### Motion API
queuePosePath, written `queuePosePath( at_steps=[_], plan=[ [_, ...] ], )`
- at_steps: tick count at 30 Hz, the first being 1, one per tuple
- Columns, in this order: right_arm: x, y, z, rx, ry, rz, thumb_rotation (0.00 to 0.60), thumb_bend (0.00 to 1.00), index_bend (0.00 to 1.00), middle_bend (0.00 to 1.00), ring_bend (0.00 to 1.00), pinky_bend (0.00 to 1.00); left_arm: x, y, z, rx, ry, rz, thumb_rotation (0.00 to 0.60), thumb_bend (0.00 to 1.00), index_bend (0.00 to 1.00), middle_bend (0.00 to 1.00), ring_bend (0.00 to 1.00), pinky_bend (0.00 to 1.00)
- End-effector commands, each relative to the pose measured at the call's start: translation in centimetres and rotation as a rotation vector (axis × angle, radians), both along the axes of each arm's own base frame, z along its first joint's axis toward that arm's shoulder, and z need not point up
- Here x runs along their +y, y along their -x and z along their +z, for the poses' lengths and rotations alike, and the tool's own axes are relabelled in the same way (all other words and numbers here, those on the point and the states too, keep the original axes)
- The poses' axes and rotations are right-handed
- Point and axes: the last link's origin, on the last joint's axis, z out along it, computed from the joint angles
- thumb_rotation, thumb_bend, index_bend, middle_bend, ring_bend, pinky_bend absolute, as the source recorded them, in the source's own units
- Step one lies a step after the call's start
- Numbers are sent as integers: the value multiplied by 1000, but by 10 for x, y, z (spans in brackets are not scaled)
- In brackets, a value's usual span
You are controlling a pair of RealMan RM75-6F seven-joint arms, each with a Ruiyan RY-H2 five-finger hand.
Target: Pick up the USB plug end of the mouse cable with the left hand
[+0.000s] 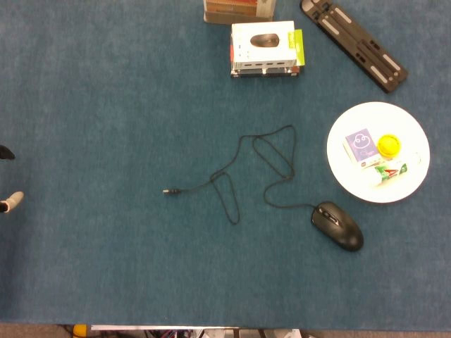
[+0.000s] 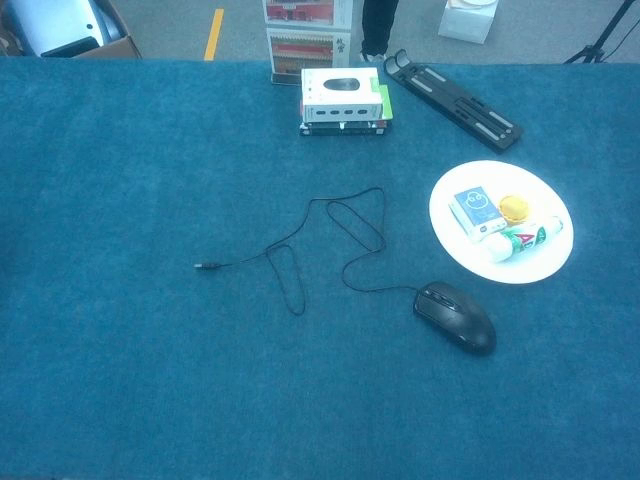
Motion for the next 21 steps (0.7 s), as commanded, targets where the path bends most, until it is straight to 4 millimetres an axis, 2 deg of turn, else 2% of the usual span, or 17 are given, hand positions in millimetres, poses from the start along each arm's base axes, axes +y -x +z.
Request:
queuePosePath(
  at_steps=[1, 8, 21],
  plan=[
    [2, 1, -1, -1, -4, 0, 600, 36, 344, 180, 165, 302, 0, -2, 0, -6, -1, -17, 600, 0, 405, 396, 308, 502],
    [8, 2, 5, -12, 33, 6, 600, 37, 344, 180, 165, 302, 1, -4, -2, -20, -4, -43, 600, 0, 426, 397, 307, 502],
    [3, 9, 7, -34, 39, -6, 600, 36, 344, 180, 165, 302, 5, -6, -11, -68, -2, -66, 600, 0, 456, 398, 306, 512]
  ],
)
